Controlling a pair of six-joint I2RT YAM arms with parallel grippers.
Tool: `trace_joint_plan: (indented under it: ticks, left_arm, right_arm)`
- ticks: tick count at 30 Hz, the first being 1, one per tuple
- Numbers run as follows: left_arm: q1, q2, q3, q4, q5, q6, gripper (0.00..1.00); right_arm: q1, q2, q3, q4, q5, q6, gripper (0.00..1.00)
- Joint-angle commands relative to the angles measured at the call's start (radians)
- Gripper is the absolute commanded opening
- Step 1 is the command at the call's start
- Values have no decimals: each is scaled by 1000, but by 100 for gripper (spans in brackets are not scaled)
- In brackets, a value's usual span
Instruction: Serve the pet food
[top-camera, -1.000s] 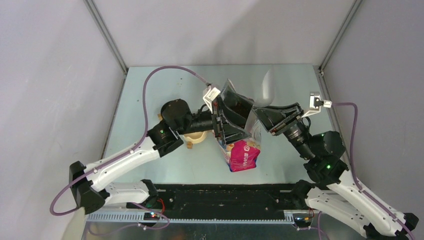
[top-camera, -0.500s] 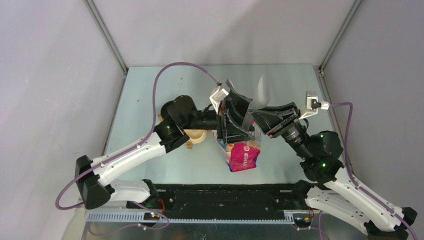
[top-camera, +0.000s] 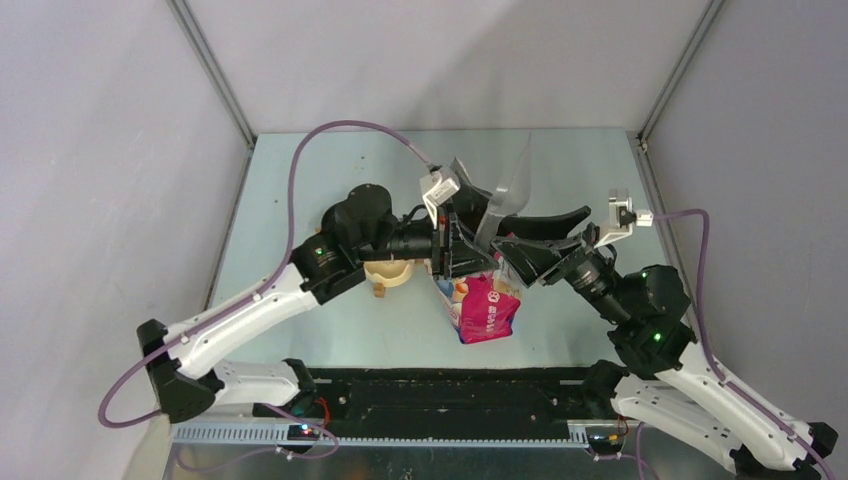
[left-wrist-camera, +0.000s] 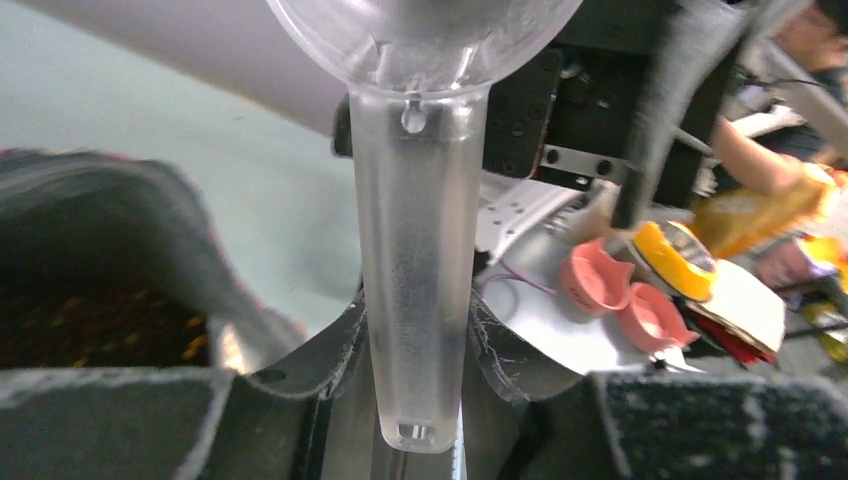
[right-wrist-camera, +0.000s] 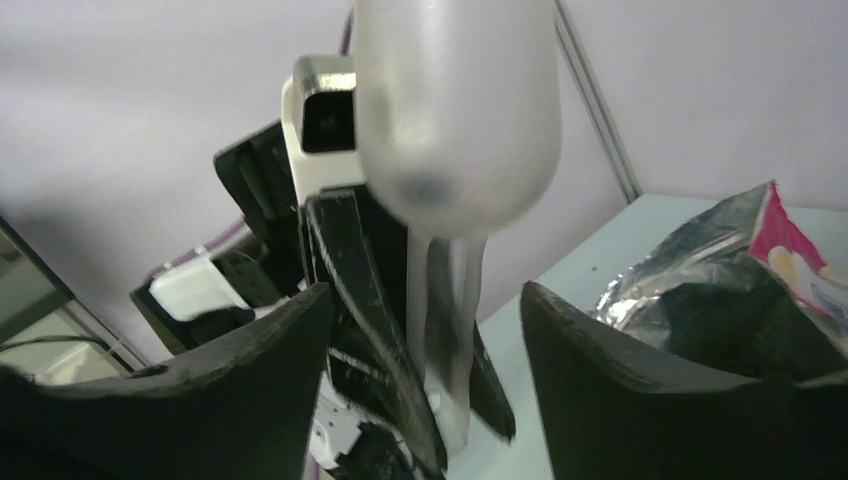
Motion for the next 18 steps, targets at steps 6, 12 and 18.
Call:
trace_joint_plan:
  ticks: [6, 12, 18]
  left_arm:
    - [-89, -105, 120, -566, -475, 299, 0]
    - [-188, -178, 112, -737, -711, 289, 0]
    - [-253, -271, 76, -879, -694, 273, 0]
  right_arm:
    - [3, -55, 8, -123, -11, -100, 97]
    - [3, -60, 30, -197, 4, -75, 99]
    - [1, -37, 94, -363, -58, -47, 99]
